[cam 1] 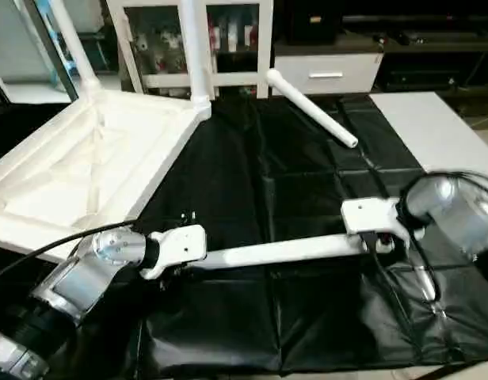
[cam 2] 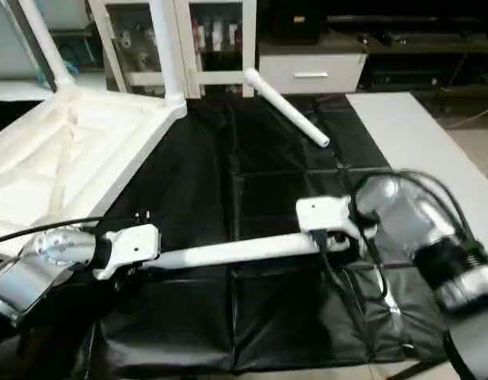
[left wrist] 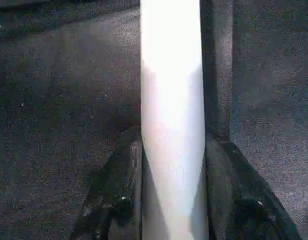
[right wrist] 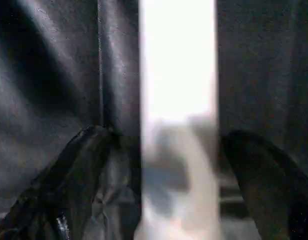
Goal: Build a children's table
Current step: Pick table leg
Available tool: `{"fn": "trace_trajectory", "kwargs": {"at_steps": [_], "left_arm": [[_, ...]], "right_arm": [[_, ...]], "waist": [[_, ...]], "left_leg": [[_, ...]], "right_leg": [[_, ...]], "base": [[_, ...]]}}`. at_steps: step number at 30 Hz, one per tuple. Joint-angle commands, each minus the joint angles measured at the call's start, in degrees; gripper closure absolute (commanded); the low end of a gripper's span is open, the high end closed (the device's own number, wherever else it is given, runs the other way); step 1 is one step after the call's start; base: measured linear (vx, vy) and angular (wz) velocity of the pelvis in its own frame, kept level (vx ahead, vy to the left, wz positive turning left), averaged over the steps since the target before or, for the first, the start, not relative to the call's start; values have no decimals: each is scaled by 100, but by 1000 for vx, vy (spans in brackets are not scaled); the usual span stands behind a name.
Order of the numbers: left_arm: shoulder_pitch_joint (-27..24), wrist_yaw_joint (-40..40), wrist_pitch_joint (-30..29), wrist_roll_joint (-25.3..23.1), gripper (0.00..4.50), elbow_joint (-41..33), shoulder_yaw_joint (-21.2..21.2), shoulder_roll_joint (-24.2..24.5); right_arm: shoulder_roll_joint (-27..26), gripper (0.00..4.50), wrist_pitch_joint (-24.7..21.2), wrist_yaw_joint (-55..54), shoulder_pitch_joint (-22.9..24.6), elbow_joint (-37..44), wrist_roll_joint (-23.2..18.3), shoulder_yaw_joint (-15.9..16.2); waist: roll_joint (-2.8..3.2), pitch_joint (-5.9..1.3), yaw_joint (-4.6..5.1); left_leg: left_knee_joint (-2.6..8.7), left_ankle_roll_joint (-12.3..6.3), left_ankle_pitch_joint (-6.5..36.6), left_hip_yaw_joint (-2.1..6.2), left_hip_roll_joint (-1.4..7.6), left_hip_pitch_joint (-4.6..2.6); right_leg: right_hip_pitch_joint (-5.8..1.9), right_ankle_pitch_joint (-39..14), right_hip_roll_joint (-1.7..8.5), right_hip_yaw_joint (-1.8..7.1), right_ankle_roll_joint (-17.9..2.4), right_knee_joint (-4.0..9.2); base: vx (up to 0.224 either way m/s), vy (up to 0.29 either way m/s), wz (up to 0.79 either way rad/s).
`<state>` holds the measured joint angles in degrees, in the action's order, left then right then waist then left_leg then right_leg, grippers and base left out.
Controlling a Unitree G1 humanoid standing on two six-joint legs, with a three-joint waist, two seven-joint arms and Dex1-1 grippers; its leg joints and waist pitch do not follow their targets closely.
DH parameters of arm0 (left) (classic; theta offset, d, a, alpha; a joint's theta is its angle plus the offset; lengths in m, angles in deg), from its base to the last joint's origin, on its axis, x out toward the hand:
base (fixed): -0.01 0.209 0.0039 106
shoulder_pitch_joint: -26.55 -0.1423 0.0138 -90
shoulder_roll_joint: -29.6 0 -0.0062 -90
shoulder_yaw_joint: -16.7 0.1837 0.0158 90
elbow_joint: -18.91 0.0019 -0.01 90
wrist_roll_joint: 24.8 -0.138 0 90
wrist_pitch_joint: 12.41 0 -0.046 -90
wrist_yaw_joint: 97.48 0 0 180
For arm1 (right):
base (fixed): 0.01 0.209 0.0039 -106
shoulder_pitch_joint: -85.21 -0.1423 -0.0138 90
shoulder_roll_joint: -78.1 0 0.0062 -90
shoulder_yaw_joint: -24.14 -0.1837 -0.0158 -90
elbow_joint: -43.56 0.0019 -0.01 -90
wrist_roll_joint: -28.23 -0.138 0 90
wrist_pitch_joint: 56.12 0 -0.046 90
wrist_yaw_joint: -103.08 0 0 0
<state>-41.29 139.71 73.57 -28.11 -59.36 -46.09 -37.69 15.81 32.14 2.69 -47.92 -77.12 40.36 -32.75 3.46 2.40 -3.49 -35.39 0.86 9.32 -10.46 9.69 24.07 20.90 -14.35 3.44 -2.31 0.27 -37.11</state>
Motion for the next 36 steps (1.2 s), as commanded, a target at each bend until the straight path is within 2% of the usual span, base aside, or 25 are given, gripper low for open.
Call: {"fn": "trace_trajectory", "kwargs": {"at_steps": [1,2,4,8,9,10,12,14,15,16,20,27,28,30,32,34,35,36], "left_arm": [[46,30,21,-89,306,57,-72,15],[46,27,50,-104,306,80,-92,-3],[48,16,74,-118,306,97,-104,-16],[74,-14,95,-147,306,126,-107,-56],[77,-10,100,-151,306,130,-108,-61],[77,0,129,-157,306,143,-109,-62],[76,15,140,-156,306,145,-107,-67],[76,31,148,-160,306,145,-106,-77],[76,49,151,-170,306,149,-113,-83],[77,55,151,-170,306,150,-114,-83],[71,114,146,-147,306,148,-140,-102],[83,114,180,-165,306,167,-177,-140],[82,129,179,-168,306,161,-179,-155],[81,135,181,-171,306,160,-178,-160],[79,156,187,-175,306,159,-172,-161],[80,162,187,-180,306,162,-172,-163],[81,166,188,-183,306,164,-175,-166],[82,168,190,-186,306,166,-177,-168]], "right_arm": [[-39,87,87,122,-98,-102,53,45],[-79,109,71,250,-147,-163,-10,19],[-108,125,37,339,-171,-193,-74,-8],[-127,141,33,592,-145,-293,-102,-10],[-134,166,63,634,-142,-334,-98,-5],[-156,171,102,672,-129,-388,-80,13],[-165,179,122,674,-119,-407,-53,21],[-177,206,126,686,-99,-416,-24,30],[-195,214,125,696,-86,-425,1,35],[-199,218,127,692,-83,-426,9,39],[-241,257,187,618,-6,-450,131,95],[-294,267,292,508,140,-405,260,157],[-399,267,443,155,122,-490,338,96],[-465,267,450,-10,94,-567,369,59],[-546,212,479,-187,41,-689,425,18],[-541,196,441,-142,41,-673,440,19],[-533,177,392,-118,42,-651,468,25],[-527,177,372,-106,43,-633,489,27]], "waist": [[-95,-343,-10],[-86,-349,-12],[-105,-355,-13],[-120,-350,-24],[-117,-353,-26],[-95,-350,-26],[-104,-348,-29],[-107,-348,-26],[-104,-351,-27],[-77,-349,-26],[-83,-350,-24],[-78,-338,-16],[-78,-337,-14],[-69,-335,1],[-72,-324,33],[-81,-314,46],[-99,-320,53],[-103,-318,54]], "left_leg": [[389,-407,1238,165,397,-241],[387,-402,1225,163,397,-241],[384,-428,1168,158,396,-236],[380,-470,1140,152,395,-231],[375,-469,1174,152,397,-237],[377,-453,1196,152,396,-236],[386,-430,1220,156,402,-238],[386,-421,1239,152,397,-240],[387,-425,1220,155,400,-239],[390,-419,1234,154,399,-240],[397,-391,1295,159,401,-244],[426,-271,1528,166,406,-262],[431,-239,1586,165,407,-266],[444,-161,1684,171,400,-272],[476,7,1992,184,397,-285],[499,105,2217,195,398,-298],[502,131,2274,198,400,-301],[500,124,2271,195,399,-298]], "right_leg": [[-111,-234,484,222,-1659,425],[-114,-189,486,222,-1664,423],[-116,-9,474,215,-1690,408],[-114,-5,481,216,-1705,409],[-113,-57,488,218,-1715,415],[-110,-91,483,216,-1718,420],[-107,-98,481,216,-1712,417],[-108,-104,478,216,-1718,418],[-111,-89,481,216,-1720,413],[-103,-75,473,215,-1721,417],[-106,-72,475,215,-1732,413],[-94,-250,476,226,-1704,433],[-86,-294,477,228,-1694,437],[-76,-389,479,229,-1681,446],[-69,-631,469,223,-1615,464],[-58,-849,470,229,-1552,479],[-57,-899,475,236,-1519,485],[-57,-906,477,239,-1512,489]], "base": [[0,0,0],[0,0,0],[0,0,0],[0,0,0],[0,0,0],[0,0,0],[0,0,0],[0,0,0],[0,0,0],[0,0,0],[0,0,0],[0,0,0],[0,0,0],[0,0,0],[0,0,0],[0,0,0],[0,0,0],[0,0,0]]}}
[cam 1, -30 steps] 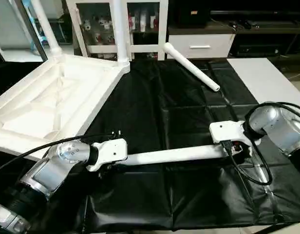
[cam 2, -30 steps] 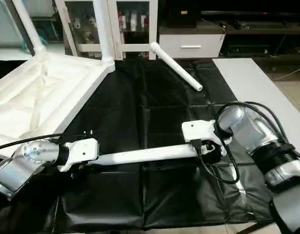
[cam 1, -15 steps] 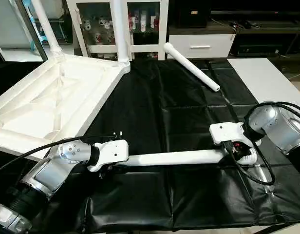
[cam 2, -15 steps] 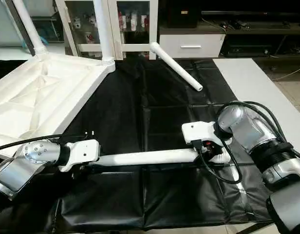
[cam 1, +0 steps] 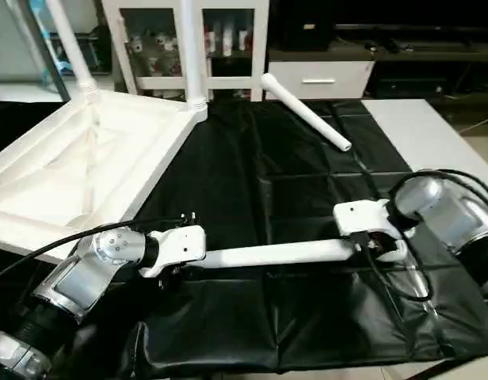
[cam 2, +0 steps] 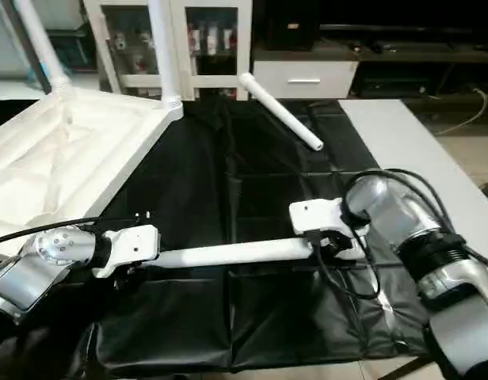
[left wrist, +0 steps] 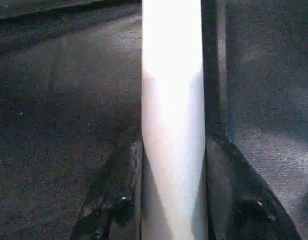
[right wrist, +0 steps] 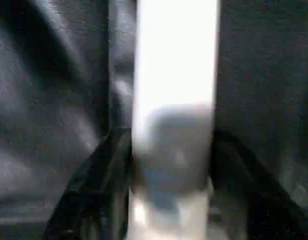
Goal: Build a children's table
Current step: Pick table leg
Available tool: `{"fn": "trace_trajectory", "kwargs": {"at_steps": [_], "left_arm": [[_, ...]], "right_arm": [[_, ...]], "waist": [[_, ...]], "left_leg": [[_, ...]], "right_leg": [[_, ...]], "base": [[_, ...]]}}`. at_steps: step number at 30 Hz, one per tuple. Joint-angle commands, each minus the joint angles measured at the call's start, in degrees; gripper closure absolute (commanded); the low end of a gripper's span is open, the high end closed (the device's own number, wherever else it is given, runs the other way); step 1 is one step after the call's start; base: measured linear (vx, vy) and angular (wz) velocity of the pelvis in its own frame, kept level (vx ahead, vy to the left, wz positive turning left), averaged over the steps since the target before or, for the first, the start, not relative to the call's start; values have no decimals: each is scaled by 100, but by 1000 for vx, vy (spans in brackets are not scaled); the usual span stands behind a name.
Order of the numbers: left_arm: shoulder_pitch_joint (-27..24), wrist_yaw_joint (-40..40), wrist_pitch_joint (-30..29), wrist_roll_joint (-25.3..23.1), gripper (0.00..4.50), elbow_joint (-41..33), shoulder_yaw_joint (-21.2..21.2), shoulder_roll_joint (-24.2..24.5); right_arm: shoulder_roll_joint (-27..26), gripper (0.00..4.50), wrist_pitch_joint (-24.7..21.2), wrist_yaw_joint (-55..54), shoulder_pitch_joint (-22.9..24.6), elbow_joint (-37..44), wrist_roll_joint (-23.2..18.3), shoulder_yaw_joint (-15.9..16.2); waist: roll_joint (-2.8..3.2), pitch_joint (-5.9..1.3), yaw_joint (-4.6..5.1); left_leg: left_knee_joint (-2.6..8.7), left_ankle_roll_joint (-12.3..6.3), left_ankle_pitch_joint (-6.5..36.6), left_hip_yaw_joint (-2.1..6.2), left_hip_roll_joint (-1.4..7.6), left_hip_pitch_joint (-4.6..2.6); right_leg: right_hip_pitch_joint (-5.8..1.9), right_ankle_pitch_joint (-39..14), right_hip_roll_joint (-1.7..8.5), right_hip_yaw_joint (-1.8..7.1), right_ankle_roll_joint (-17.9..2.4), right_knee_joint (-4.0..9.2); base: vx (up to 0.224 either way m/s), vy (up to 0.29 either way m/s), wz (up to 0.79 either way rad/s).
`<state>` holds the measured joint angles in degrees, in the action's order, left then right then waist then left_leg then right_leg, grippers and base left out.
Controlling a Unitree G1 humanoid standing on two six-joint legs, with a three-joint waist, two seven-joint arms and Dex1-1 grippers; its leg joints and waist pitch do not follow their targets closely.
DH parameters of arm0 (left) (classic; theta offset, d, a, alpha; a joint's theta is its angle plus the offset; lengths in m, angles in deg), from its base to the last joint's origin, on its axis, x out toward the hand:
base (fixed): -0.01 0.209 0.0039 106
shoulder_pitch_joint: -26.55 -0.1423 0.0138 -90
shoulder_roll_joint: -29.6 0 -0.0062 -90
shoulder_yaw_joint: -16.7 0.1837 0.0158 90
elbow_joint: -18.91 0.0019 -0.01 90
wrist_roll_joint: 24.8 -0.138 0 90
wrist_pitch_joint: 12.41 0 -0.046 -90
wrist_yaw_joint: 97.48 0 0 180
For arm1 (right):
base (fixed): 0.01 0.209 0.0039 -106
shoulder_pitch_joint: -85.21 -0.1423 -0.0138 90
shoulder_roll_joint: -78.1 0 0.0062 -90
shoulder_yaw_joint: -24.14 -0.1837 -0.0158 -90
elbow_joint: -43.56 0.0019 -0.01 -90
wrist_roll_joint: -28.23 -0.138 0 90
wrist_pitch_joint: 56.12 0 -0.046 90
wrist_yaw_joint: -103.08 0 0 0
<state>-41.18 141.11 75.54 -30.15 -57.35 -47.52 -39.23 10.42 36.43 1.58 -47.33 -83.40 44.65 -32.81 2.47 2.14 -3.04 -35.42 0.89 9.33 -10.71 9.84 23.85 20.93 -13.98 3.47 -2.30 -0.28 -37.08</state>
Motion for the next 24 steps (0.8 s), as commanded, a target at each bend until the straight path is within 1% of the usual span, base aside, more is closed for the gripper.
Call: {"fn": "trace_trajectory", "kwargs": {"at_steps": [1,3,5,7,8,11,12,13,14,16,18,19,21,22,23,24], "left_arm": [[74,25,-5,10,306,-34,-34,-19],[78,33,0,1,307,-29,-40,-26],[75,44,9,-23,307,-17,-66,-45],[70,54,25,-37,307,1,-80,-46],[70,54,25,-37,307,1,-80,-46],[54,57,24,-48,307,0,-94,-39],[59,61,-72,-38,307,-6,-112,-42],[77,170,-294,140,237,-62,-182,-82],[92,189,-411,289,237,-99,-272,-139],[114,138,-394,414,231,-120,-400,-219],[111,312,-569,803,202,-290,-596,-251],[110,362,-647,1021,193,-374,-718,-289],[139,398,-857,1526,189,-581,-1049,-376],[183,412,-1221,2222,171,-870,-1488,-475],[192,414,-1305,2375,157,-934,-1582,-496],[194,410,-1318,2414,145,-951,-1608,-505]], "right_arm": [[15,196,-82,69,-15,0,45,33],[-7,222,-115,108,-19,-34,37,5],[-36,214,-145,230,-22,-109,31,-19],[-33,245,-109,292,-21,-193,46,-25],[-33,255,-109,292,-21,-193,46,-25],[-12,258,-130,343,-1,-172,12,-29],[-6,263,-155,356,10,-159,-12,-45],[5,268,-182,371,24,-149,-38,-68],[16,268,-199,371,39,-138,-62,-95],[26,268,-225,374,62,-130,-87,-147],[99,268,-275,444,135,-36,-166,-218],[139,268,-303,470,178,21,-205,-255],[267,268,-369,550,300,178,-291,-337],[405,268,-452,568,445,311,-394,-457],[432,268,-469,565,476,334,-415,-484],[437,268,-479,562,485,342,-426,-495]], "waist": [[11,-299,2],[7,-294,-5],[6,-301,-17],[12,-309,-22],[13,-308,-23],[10,-302,-28],[8,-300,-26],[4,-299,-27],[3,-296,-25],[3,-292,-44],[0,-295,-53],[-14,-293,-50],[-7,-300,-71],[-15,-305,-79],[-15,-303,-101],[-25,-291,-87]], "left_leg": [[494,102,2216,215,388,-281],[487,55,2146,202,388,-279],[479,5,2014,198,391,-265],[473,-45,1896,195,393,-256],[475,-53,1887,195,394,-256],[482,-54,1943,189,395,-262],[484,-49,1964,190,395,-264],[486,-37,1985,191,400,-268],[486,-29,1985,183,396,-270],[478,-9,2005,175,391,-275],[483,2,1992,178,393,-274],[487,-7,1986,176,392,-267],[483,-50,1891,170,396,-269],[474,-64,1807,152,395,-268],[473,-88,1782,153,400,-272],[471,-131,1775,152,382,-250]], "right_leg": [[-53,-907,479,244,-1455,485],[-44,-859,476,252,-1476,486],[-53,-753,480,251,-1490,481],[-60,-568,472,243,-1527,465],[-58,-542,469,240,-1532,463],[-52,-577,469,239,-1539,466],[-50,-615,467,240,-1531,467],[-50,-666,476,245,-1526,472],[-51,-684,475,247,-1529,474],[-40,-768,478,250,-1553,483],[-47,-752,474,246,-1555,480],[-51,-731,470,244,-1560,478],[-60,-537,463,243,-1591,466],[-83,-400,465,238,-1622,440],[-73,-376,471,241,-1641,454],[-71,-427,453,234,-1663,457]], "base": [[0,0,0],[0,0,0],[0,0,0],[0,0,0],[0,0,0],[0,0,0],[0,0,0],[0,0,0],[0,0,0],[0,0,0],[0,0,0],[0,0,0],[0,0,0],[0,0,0],[0,0,0],[0,0,0]]}}
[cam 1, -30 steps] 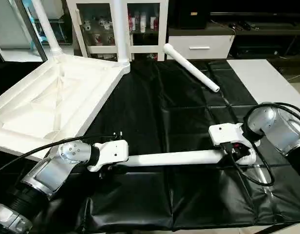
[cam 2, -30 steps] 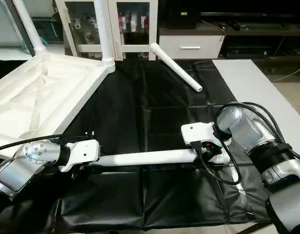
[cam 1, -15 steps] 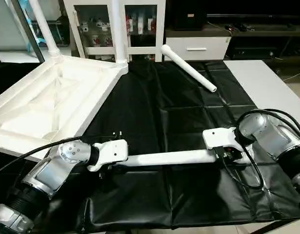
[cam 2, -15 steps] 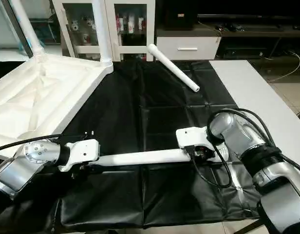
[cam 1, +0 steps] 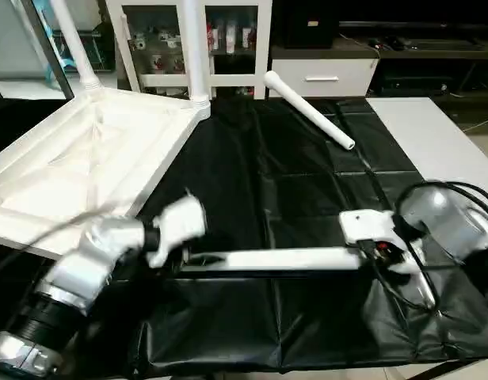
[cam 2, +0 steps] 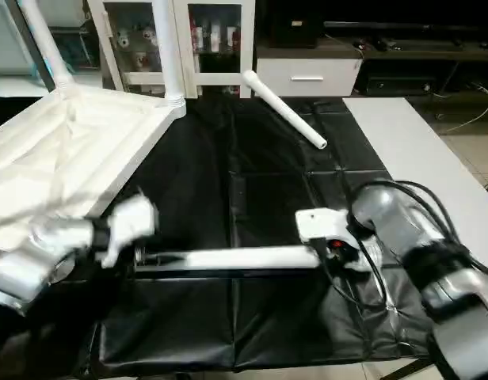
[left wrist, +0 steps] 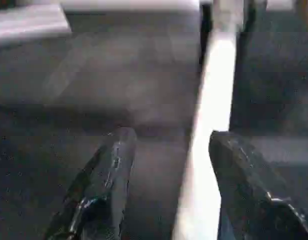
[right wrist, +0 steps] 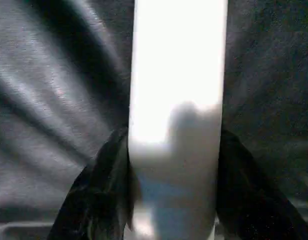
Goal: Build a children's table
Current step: Pick table leg
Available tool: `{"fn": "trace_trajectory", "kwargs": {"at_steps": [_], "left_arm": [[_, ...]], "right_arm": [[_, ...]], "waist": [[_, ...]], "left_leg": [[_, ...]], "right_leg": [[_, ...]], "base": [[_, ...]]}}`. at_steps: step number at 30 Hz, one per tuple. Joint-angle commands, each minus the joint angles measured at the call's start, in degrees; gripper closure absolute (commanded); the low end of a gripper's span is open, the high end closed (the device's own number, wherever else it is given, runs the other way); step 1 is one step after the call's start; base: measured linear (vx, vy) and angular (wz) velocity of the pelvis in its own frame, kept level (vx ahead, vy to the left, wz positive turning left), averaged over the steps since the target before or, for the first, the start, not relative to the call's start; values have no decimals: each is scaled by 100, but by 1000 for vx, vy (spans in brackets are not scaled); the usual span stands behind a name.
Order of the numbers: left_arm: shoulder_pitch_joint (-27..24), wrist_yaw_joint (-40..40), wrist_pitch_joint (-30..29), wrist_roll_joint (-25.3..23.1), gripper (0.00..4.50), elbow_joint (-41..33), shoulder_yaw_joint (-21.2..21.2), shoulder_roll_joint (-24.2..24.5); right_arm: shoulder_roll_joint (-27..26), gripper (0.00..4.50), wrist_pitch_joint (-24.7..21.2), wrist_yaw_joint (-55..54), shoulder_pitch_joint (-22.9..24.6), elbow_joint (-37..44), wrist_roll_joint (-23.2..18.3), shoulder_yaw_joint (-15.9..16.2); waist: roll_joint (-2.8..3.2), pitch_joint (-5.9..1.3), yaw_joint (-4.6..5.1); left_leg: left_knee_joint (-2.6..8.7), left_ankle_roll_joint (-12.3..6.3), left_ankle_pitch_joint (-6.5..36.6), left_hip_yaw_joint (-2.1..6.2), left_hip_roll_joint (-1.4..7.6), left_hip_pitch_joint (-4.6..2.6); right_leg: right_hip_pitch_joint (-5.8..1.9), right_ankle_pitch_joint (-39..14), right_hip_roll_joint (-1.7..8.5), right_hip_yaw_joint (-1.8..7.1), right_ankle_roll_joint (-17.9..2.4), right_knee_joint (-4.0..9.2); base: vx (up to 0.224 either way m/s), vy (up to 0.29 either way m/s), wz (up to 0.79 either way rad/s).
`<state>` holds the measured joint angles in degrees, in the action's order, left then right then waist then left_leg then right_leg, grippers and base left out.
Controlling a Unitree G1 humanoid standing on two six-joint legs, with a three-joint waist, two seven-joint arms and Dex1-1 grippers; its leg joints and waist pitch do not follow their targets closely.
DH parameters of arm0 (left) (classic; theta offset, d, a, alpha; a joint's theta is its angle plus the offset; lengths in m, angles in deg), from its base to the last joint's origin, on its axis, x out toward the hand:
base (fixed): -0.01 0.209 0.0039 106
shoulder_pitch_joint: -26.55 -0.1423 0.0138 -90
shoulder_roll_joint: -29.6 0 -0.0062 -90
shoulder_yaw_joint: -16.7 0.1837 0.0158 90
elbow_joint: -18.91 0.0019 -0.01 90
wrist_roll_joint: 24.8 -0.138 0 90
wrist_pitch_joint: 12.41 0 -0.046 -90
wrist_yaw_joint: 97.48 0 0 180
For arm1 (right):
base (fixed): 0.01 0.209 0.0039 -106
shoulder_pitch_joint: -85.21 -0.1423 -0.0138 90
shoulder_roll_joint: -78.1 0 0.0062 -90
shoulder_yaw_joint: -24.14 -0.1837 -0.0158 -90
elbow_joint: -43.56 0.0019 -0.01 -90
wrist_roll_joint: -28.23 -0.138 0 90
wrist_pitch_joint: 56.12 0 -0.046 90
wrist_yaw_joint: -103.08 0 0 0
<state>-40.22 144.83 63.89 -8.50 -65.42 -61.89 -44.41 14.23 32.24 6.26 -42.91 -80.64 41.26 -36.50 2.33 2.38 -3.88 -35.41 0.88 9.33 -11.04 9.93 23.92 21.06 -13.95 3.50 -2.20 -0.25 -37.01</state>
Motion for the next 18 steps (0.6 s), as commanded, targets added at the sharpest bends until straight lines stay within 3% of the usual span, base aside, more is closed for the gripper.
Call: {"fn": "trace_trajectory", "kwargs": {"at_steps": [1,3,5,6,7,8,9,10,12,15,18], "left_arm": [[126,-118,-239,648,139,-298,-500,-130],[152,-267,-310,813,126,-355,-727,-251],[361,-1123,-331,1253,113,-369,-1457,-676],[375,-1176,-330,1274,113,-364,-1493,-698],[469,-1546,-331,1409,106,-330,-1746,-843],[628,-2238,-422,1609,104,-261,-2203,-1047],[688,-2615,-468,1628,104,-223,-2416,-1115],[688,-2615,-468,1628,104,-223,-2416,-1115],[578,-2878,-673,1400,104,-273,-2444,-1080],[351,-2923,-1005,1212,104,-477,-2262,-1077],[250,-3108,-1206,775,104,-585,-1830,-1063]], "right_arm": [[109,268,-168,38,168,180,-233,-281],[114,268,-234,-28,243,257,-342,-424],[-50,268,-423,-534,332,373,-838,-1105],[-63,268,-432,-565,332,375,-862,-1141],[-151,268,-493,-808,332,402,-1022,-1388],[-347,268,-623,-1349,337,513,-1300,-1867],[-535,268,-908,-1643,347,684,-1617,-2245],[-535,268,-908,-1643,347,684,-1617,-2245],[-890,268,-1560,-2057,414,1188,-2266,-2931],[-1241,268,-2297,-2466,406,1656,-2894,-3546],[-1637,268,-3442,-2763,273,2099,-4005,-4140]], "waist": [[12,-302,-2],[-9,-291,-1],[12,-301,16],[-6,-299,24],[-11,-308,31],[9,-302,36],[-16,-308,67],[-28,-326,72],[-11,-319,87],[29,-352,68],[73,-363,16]], "left_leg": [[469,-123,1849,180,368,-258],[469,-119,1919,181,375,-263],[459,-73,1914,187,372,-263],[456,-88,1906,181,366,-261],[450,-99,1872,185,360,-257],[447,-98,1862,193,353,-245],[439,-100,1767,186,344,-236],[429,-173,1587,196,332,-223],[432,-313,1287,201,326,-195],[414,-422,956,190,351,-214],[426,-391,911,190,365,-245]], "right_leg": [[-85,-567,450,228,-1632,455],[-88,-756,459,239,-1590,493],[-89,-776,448,238,-1578,481],[-89,-776,452,241,-1575,501],[-94,-794,445,230,-1555,490],[-96,-811,448,227,-1547,491],[-102,-710,442,231,-1557,488],[-126,-566,436,222,-1531,475],[-133,-373,411,216,-1439,463],[-105,-152,412,210,-1388,440],[-81,19,396,206,-1409,435]], "base": [[0,0,0],[0,0,0],[0,0,0],[0,0,0],[0,0,0],[0,0,0],[0,0,0],[0,0,0],[0,0,0],[0,0,0],[0,0,0]]}}
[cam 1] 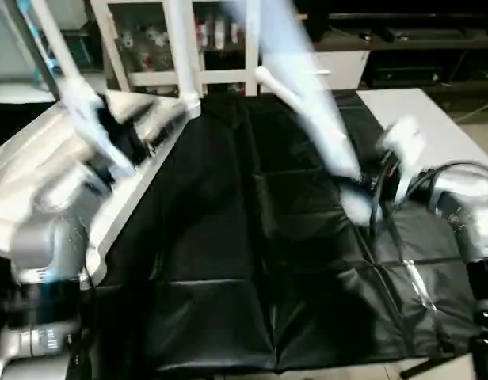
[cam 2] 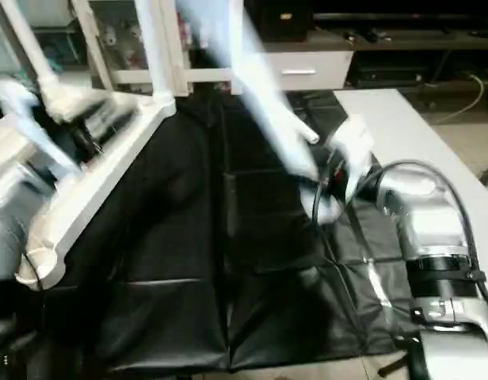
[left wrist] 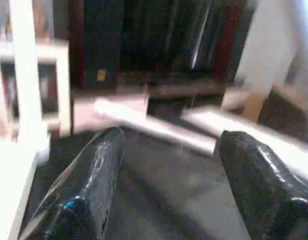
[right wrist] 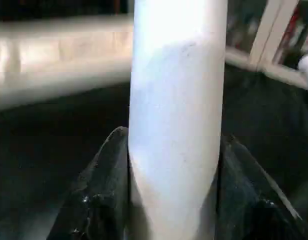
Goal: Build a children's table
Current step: Pick table leg
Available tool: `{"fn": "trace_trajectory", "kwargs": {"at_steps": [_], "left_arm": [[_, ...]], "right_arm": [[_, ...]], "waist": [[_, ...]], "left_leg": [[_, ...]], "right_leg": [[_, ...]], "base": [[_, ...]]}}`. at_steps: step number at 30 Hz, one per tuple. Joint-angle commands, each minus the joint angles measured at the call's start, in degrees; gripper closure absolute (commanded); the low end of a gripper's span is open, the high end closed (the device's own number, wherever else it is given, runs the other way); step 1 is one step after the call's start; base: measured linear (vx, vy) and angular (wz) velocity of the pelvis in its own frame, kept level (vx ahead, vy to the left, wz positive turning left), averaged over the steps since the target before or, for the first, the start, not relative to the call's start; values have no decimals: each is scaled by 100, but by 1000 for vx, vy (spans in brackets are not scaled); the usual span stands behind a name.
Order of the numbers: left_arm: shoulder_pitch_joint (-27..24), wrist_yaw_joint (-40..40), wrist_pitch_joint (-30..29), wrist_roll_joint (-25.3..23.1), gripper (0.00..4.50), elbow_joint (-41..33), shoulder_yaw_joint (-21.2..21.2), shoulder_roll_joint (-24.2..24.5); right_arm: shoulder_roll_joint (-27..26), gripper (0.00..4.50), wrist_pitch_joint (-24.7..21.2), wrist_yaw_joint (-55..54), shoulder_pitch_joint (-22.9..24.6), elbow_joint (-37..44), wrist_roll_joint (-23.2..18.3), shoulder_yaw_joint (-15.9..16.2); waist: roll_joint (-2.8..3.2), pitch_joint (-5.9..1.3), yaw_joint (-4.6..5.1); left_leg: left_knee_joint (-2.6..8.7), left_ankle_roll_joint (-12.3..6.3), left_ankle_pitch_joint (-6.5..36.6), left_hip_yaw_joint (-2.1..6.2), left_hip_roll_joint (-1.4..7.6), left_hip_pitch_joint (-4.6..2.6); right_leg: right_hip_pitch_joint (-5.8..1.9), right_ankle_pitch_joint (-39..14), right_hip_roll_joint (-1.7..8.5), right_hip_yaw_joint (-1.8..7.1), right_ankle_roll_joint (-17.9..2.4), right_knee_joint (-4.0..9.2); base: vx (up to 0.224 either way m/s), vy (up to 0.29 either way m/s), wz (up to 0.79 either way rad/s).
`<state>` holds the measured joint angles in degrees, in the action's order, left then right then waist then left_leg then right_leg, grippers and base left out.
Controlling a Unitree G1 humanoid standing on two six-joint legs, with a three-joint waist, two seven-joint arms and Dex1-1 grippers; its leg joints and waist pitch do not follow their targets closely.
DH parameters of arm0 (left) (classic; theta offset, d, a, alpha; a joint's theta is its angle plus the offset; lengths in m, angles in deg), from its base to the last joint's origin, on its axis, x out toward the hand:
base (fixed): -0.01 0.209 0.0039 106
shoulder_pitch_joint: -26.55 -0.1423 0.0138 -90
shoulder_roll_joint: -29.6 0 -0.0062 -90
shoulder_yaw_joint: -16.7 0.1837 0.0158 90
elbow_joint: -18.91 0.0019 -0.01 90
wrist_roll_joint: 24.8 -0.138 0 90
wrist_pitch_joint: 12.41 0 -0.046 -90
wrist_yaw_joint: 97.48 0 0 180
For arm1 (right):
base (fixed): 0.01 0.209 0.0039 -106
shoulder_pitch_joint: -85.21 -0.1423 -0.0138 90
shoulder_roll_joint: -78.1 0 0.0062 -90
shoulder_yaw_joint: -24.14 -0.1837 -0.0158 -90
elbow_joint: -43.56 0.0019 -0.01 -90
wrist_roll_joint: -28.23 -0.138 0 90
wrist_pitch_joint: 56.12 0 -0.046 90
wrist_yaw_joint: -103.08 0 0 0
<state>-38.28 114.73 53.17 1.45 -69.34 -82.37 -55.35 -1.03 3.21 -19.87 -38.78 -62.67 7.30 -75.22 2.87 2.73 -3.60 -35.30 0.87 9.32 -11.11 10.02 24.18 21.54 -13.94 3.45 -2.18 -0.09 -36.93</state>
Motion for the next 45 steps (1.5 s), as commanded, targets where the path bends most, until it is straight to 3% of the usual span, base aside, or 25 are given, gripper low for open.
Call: {"fn": "trace_trajectory", "kwargs": {"at_steps": [1,4,5,6,7,9,14,16,20,23,24,26,27,31,40,45], "left_arm": [[53,-219,-180,-255,104,-275,395,-16],[112,-257,-258,-100,104,-357,443,-128],[271,-400,-456,146,104,-461,419,-312],[365,-449,-525,257,104,-495,383,-400],[486,-520,-619,409,104,-532,318,-514],[675,-544,-910,767,104,-642,174,-731],[789,-489,-1134,1084,104,-710,150,-860],[839,-489,-1207,1190,104,-717,151,-909],[960,-485,-1464,1447,104,-784,155,-1017],[1046,-396,-1635,1490,104,-876,385,-1033],[1046,-396,-1635,1490,104,-876,385,-1033],[1108,-454,-1575,1334,104,-795,480,-1047],[1129,-478,-1541,1295,104,-761,488,-1057],[1276,-562,-1586,1227,104,-614,529,-1096],[1553,-431,-1592,1258,104,-508,739,-1301],[1663,-380,-1583,1326,104,-497,799,-1472]], "right_arm": [[-303,268,-1158,-341,-162,565,-1215,-511],[-408,268,-1483,-402,-107,801,-1528,-534],[-622,268,-2007,-606,-15,1196,-1995,-635],[-716,268,-2226,-697,10,1340,-2228,-696],[-831,268,-2496,-815,32,1496,-2540,-788],[-992,268,-3015,-1004,46,1722,-3224,-1019],[-1060,268,-3463,-1269,92,1918,-3650,-1219],[-1059,268,-3552,-1345,140,2010,-3709,-1224],[-1049,268,-3544,-1654,256,2327,-3534,-1047],[-966,268,-3009,-1933,403,2667,-2707,-364],[-966,268,-3009,-1933,403,2667,-2707,-364],[-928,268,-2803,-2029,456,2885,-2429,-37],[-921,268,-2792,-2057,461,2922,-2394,18],[-938,268,-2767,-2101,540,3060,-2332,190],[-795,268,-2400,-1979,735,3159,-1948,698],[-756,268,-2306,-1948,766,3158,-1865,824]], "waist": [[18,-396,-39],[20,-385,-127],[-5,-376,-137],[11,-380,-172],[-12,-375,-187],[-2,-367,-199],[-31,-354,-184],[-38,-361,-195],[-52,-379,-218],[-65,-375,-225],[-27,-372,-226],[-36,-378,-225],[-14,-386,-225],[-25,-390,-217],[-29,-395,-234],[-27,-396,-232]], "left_leg": [[418,-377,946,195,355,-281],[447,-123,1103,192,366,-282],[454,-63,1147,184,361,-288],[452,35,1212,178,354,-320],[463,89,1191,182,342,-308],[471,168,1211,195,337,-296],[482,347,1155,180,303,-263],[478,338,1018,178,301,-254],[458,305,762,168,289,-240],[459,339,699,158,280,-228],[467,360,746,162,287,-233],[463,358,737,166,288,-236],[459,357,714,173,286,-240],[446,299,654,169,278,-236],[432,231,672,176,294,-229],[421,213,678,171,287,-232]], "right_leg": [[-125,18,400,205,-1412,426],[-108,-246,434,205,-1346,449],[-99,-325,431,211,-1312,462],[-74,-386,438,228,-1276,456],[-89,-461,451,233,-1241,460],[-89,-588,465,229,-1182,476],[-100,-813,470,240,-896,520],[-106,-733,465,240,-838,525],[-117,-434,453,234,-844,500],[-120,-425,446,230,-789,503],[-113,-470,445,235,-740,521],[-126,-385,439,240,-731,512],[-133,-275,432,238,-728,495],[-149,5,416,230,-793,475],[-178,70,437,232,-886,461],[-184,94,432,233,-930,460]], "base": [[0,0,0],[0,0,0],[0,0,0],[0,0,0],[0,0,0],[0,0,0],[0,0,0],[0,0,0],[0,0,0],[0,0,0],[0,0,0],[0,0,0],[0,0,0],[0,0,0],[0,0,0],[0,0,0]]}}
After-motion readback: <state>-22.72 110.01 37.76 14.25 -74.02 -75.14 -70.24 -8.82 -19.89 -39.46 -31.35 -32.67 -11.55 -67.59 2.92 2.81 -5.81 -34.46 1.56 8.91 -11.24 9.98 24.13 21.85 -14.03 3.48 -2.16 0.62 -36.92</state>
